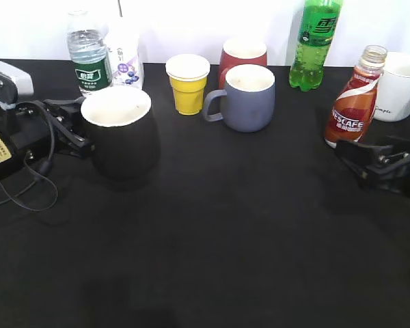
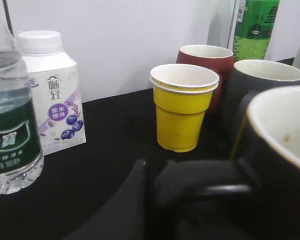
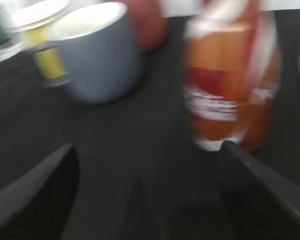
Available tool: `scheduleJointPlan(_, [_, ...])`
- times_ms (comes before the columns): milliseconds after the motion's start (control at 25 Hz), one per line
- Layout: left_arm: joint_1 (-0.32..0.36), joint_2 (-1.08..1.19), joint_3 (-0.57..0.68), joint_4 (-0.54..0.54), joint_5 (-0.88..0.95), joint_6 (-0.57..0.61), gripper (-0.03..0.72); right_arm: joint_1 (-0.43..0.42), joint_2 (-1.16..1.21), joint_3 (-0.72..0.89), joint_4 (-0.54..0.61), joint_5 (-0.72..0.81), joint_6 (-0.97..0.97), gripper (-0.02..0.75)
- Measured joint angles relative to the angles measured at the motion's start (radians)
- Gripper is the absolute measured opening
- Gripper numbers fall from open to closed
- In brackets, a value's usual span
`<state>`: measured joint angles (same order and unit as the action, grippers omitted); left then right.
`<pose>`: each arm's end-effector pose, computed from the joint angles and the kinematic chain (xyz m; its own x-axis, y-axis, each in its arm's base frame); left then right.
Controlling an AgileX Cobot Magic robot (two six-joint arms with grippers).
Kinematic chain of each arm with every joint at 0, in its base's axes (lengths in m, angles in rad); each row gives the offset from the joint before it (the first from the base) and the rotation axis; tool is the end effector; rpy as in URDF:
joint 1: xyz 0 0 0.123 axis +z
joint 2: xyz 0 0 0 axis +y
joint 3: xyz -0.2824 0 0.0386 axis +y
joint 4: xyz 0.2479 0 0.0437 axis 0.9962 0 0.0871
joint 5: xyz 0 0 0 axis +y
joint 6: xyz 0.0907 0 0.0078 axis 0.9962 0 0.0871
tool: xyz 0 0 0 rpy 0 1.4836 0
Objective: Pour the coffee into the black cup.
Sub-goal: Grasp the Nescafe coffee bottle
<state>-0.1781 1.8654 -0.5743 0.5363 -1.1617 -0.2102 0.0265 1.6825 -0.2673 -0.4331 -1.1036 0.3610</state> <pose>0.2969 -0.0968 0.1477 -0.0849 0.0350 -0.9958 0.6176 0.7861 -0.0250 0.2319 0.0402 0.1390 -0.3180 0.1354 -0.9384 -0.3409 0.9072 0.2464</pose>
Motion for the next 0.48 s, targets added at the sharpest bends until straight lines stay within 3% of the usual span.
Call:
scheduleJointPlan(160, [0.0,0.0,0.0,0.0,0.0,0.0,0.045,0.0,0.125,-0.044,0.084,-0.092,-0.087,0.675])
scheduleJointPlan(480, [0.0,0.0,0.0,0.0,0.0,0.0,0.046,0.0,0.228,-0.204,0.11,-0.029,-0.123,0.673])
